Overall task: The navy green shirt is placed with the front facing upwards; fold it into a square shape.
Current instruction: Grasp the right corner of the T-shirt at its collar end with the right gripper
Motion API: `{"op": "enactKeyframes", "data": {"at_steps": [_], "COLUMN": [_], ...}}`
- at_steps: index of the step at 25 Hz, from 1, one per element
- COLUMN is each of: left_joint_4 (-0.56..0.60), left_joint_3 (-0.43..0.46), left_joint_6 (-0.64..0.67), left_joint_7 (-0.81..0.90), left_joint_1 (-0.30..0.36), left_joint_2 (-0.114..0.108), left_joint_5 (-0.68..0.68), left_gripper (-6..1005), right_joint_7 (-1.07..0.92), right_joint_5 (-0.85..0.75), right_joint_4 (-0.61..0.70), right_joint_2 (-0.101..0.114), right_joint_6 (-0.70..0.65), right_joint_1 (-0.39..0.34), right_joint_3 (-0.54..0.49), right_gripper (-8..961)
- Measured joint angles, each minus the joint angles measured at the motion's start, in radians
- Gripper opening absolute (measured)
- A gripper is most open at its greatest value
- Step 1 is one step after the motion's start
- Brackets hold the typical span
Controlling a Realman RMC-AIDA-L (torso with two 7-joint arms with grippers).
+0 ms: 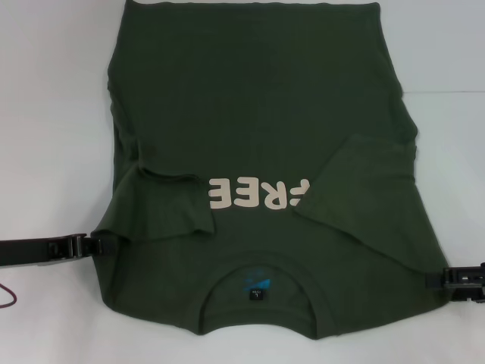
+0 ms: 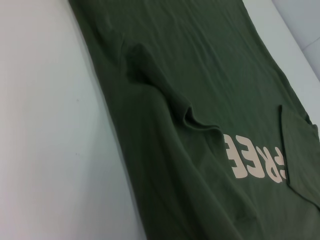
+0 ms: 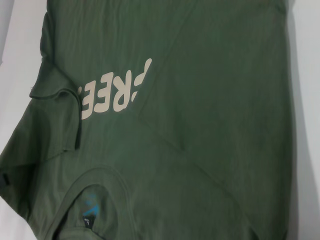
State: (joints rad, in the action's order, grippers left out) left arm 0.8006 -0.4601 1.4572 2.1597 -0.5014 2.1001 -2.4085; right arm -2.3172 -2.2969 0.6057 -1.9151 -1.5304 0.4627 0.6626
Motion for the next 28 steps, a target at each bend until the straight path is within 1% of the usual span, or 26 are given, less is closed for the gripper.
{"op": "enactKeyframes", "data": {"at_steps": [11, 17, 23, 28], "left_joint_4": [0.000, 0.000, 0.000, 0.000], "left_joint_3": [0.000, 0.000, 0.000, 0.000], "left_joint_6": [0.000, 0.000, 0.000, 0.000], "left_joint_7": [0.000, 0.000, 0.000, -0.001], "left_joint_1": [-0.002, -0.004, -0.004, -0.003], "left_joint_2": [0.000, 0.000, 0.000, 0.000], "left_joint_5": [0.006, 0.008, 0.009, 0.011], "left_gripper": [29, 29, 29, 29], "right_joint_7": [-0.002, -0.010, -0.035, -0.052], "right_joint_5": [0.002, 0.000, -0.004, -0.026], "right_joint_4": [0.001, 0.002, 0.003, 0.003], "right_joint_2": [0.000, 0.008, 0.015, 0.016], "right_joint_6": [-0.005, -0.010, -0.013, -0.005], "right_joint_1": [0.000, 0.003, 0.004, 0.006], "right_joint_3": [-0.001, 0.004, 0.007, 0.002], "right_gripper": [838, 816, 616, 365]}}
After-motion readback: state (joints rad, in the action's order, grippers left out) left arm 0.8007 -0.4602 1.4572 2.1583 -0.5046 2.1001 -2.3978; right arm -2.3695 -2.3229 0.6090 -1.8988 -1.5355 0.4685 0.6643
